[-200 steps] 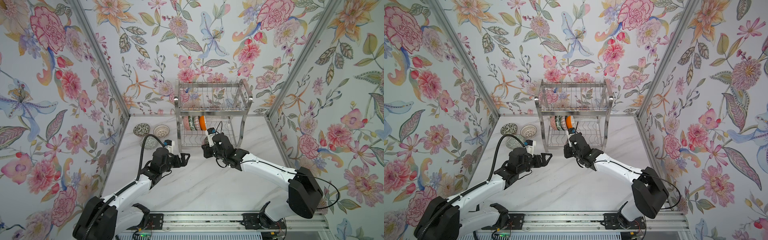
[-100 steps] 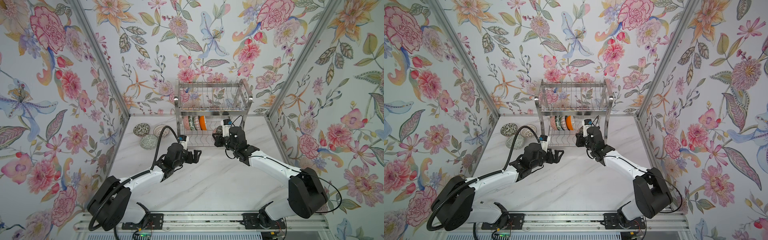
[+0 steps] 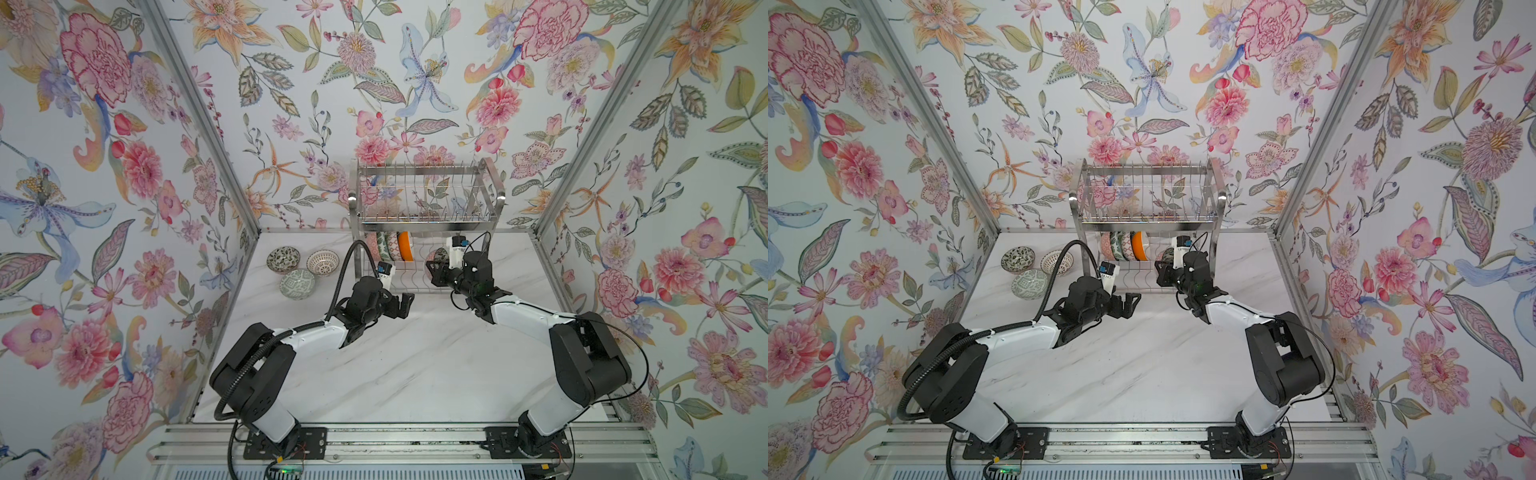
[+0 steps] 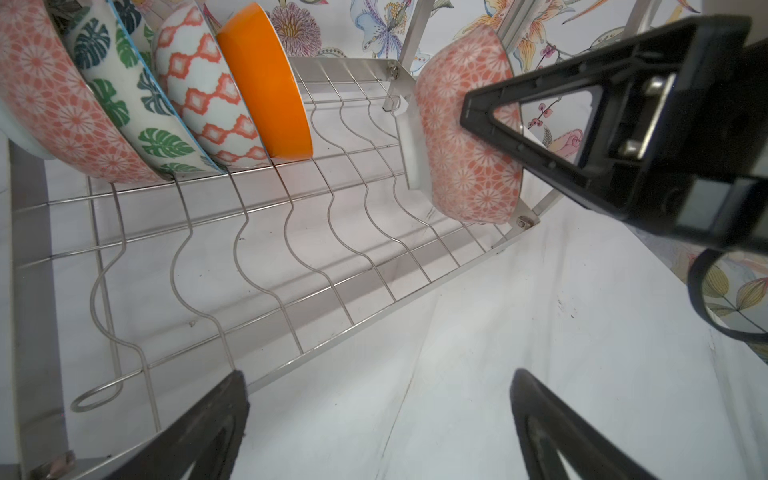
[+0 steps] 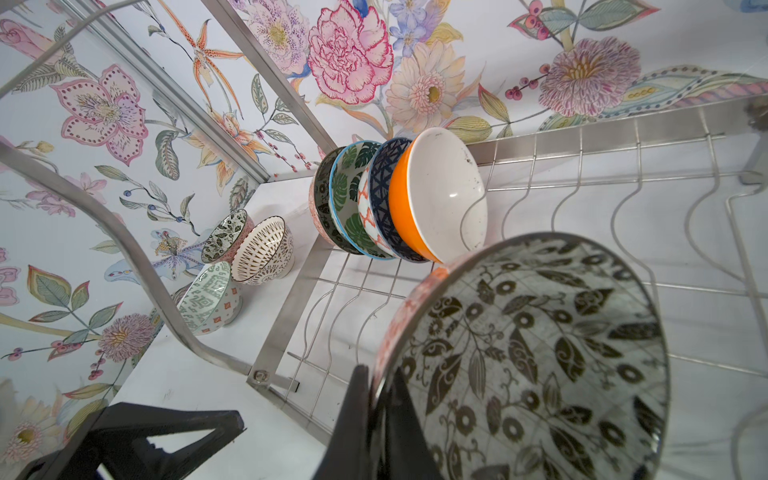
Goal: Load the bowls into the dish rack
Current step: 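Set the black-leaf bowl on edge beside the pink bowl, left gripper steadying the row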
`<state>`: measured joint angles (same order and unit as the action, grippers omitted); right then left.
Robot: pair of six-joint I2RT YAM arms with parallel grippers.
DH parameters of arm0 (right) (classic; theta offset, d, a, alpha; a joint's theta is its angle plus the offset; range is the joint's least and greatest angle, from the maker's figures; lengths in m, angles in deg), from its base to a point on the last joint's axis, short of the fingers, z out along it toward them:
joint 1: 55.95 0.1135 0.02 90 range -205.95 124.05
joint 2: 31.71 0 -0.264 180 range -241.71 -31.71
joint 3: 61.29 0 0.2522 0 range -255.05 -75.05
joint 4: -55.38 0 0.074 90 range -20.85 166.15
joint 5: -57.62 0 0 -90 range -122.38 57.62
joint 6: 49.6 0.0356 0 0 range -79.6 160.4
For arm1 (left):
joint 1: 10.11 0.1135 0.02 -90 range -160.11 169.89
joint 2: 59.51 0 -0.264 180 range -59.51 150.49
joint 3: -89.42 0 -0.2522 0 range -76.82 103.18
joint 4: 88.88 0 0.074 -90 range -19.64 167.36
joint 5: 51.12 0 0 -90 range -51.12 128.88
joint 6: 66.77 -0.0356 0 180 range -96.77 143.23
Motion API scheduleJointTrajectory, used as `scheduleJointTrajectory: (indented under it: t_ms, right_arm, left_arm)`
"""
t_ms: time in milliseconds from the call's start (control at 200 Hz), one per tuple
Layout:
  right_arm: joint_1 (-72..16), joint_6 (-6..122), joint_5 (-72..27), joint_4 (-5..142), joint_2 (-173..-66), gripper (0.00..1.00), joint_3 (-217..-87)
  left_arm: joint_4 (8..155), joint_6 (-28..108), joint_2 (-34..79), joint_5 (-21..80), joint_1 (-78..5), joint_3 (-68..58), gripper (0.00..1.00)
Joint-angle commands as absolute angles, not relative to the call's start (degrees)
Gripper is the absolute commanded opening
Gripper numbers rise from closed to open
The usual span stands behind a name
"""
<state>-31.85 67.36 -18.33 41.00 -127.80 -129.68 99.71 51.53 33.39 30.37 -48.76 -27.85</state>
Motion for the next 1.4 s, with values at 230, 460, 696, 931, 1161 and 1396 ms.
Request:
scheduleJointTrajectory:
  t_ms: [230, 460, 696, 931, 1161, 1396]
  right_arm:
    - [-33.3, 71.0, -13.4, 30.0, -135.3, 0.07, -134.3]
    - [-34.2, 73.0, -11.8, 27.2, -139.5, 0.09, -137.1]
    - [-35.4, 75.9, -10.0, 23.6, -143.6, 0.09, -139.9]
    - [-36.1, 79.2, -8.2, 20.3, -148.7, 0.09, -144.4]
    - [-36.8, 81.7, -6.8, 17.7, -152.7, 0.1, -147.5]
    - [-37.3, 83.4, -5.6, 15.7, -155.5, 0.11, -150.2]
  left_arm:
    - [102.5, 46.6, 37.6, 30.2, -49.3, -23.7, 0.99]
    - [103.9, 44.0, 39.0, 30.7, -49.4, -21.7, 0.99]
    - [102.5, 40.6, 41.4, 32.2, -49.2, -17.1, 0.99]
    - [102.1, 38.2, 43.7, 32.3, -49.1, -14.1, 0.99]
    - [103.2, 38.1, 45.1, 31.9, -48.1, -14.0, 0.99]
    - [104.9, 36.9, 45.5, 32.3, -47.3, -14.6, 0.99]
